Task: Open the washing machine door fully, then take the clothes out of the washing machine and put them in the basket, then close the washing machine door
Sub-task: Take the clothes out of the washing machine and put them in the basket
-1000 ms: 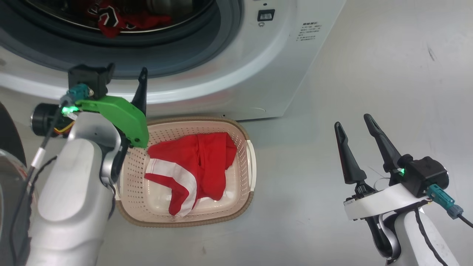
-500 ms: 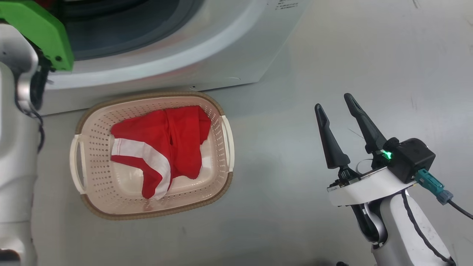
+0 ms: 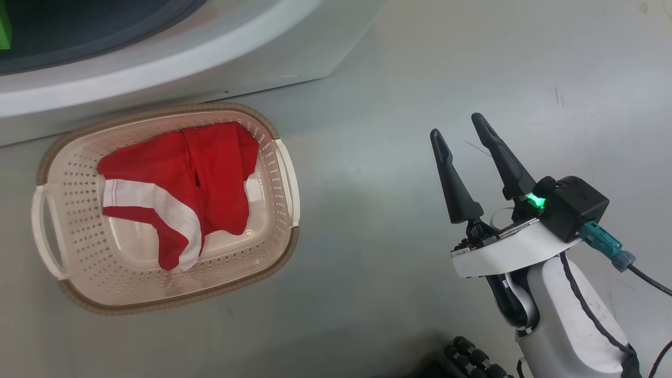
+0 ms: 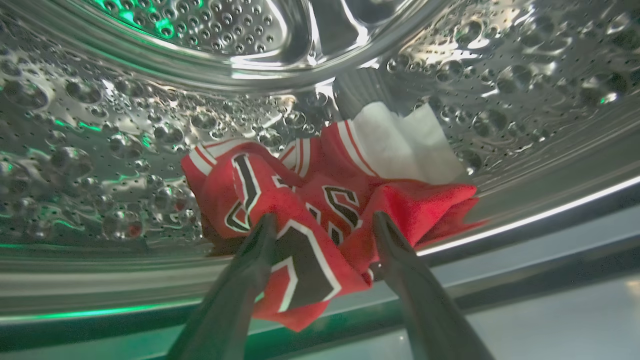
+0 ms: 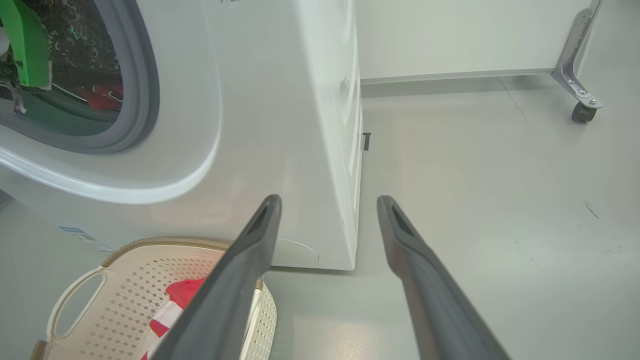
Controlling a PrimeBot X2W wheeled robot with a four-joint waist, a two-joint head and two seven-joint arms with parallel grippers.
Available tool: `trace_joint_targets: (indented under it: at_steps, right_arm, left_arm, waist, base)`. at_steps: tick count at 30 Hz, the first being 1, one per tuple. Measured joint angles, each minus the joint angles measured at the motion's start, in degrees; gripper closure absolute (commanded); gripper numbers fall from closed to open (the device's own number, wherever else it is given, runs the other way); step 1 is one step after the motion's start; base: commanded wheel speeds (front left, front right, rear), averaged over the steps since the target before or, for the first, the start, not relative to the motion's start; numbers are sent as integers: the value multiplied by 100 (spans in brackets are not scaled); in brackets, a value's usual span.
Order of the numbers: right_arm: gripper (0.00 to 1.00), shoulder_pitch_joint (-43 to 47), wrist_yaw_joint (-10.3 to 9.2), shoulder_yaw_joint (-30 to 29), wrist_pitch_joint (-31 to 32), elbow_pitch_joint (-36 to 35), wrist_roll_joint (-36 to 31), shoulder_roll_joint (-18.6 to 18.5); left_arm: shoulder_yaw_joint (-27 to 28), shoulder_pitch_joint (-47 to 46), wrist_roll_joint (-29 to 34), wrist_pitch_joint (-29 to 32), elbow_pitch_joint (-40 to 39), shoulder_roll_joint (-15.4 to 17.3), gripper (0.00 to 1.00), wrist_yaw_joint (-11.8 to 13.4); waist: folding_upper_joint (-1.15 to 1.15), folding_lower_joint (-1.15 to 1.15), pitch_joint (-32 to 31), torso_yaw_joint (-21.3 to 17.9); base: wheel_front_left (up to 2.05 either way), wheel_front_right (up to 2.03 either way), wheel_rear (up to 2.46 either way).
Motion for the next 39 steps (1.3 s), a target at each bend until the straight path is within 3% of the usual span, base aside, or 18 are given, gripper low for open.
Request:
trace_joint_targets:
  at_steps: [2, 3, 4, 5, 6, 15, 23, 31, 39]
  right_arm:
    - [0, -53, 0, 0, -7, 25, 29, 0]
    - [0, -77, 0, 0, -8, 42, 34, 1]
    - [0, -101, 0, 0, -9, 62, 38, 1]
    - [0, -124, 0, 0, -29, 80, 38, 2]
    - [0, -144, 0, 0, -44, 92, 40, 3]
    - [0, -278, 0, 4, -49, 212, 108, 12]
    - [0, -426, 0, -38, -49, 203, 113, 13]
    - [0, -488, 1, -168, -49, 208, 113, 18]
    - [0, -477, 1, -309, -51, 275, 70, -16]
  left_arm:
    - [3, -60, 0, 115, 108, -3, 0, 2]
    - [4, -75, 0, 158, 152, 1, 8, 3]
    - [11, -87, 0, 163, 187, 2, 50, 3]
    - [23, -102, 0, 158, 196, 2, 85, 3]
    - [29, -142, 0, 153, 201, 2, 100, 3]
    - [79, -308, -66, 129, 312, -10, 100, -1]
    - [120, -411, -114, -293, 281, -91, 100, -25]
    - [86, -311, -81, -1351, -38, -297, 100, -77]
    - [275, 428, -275, -2431, -367, -639, 100, -68]
  waist:
    - [0, 0, 87, -56]
    - [0, 0, 125, -81]
    - [0, 0, 162, -105]
    - [0, 0, 194, -125]
    - [0, 0, 225, -142]
    - [0, 0, 308, -162]
    - [0, 0, 296, -86]
    - [0, -1, 167, 32]
    - [0, 0, -125, 164]
  base:
    - [0, 0, 0]
    - [0, 0, 0]
    - [0, 0, 0]
    - [0, 0, 0]
    - [0, 0, 0]
    - [0, 0, 0]
    - [0, 0, 0]
    - [0, 0, 0]
    - [0, 0, 0]
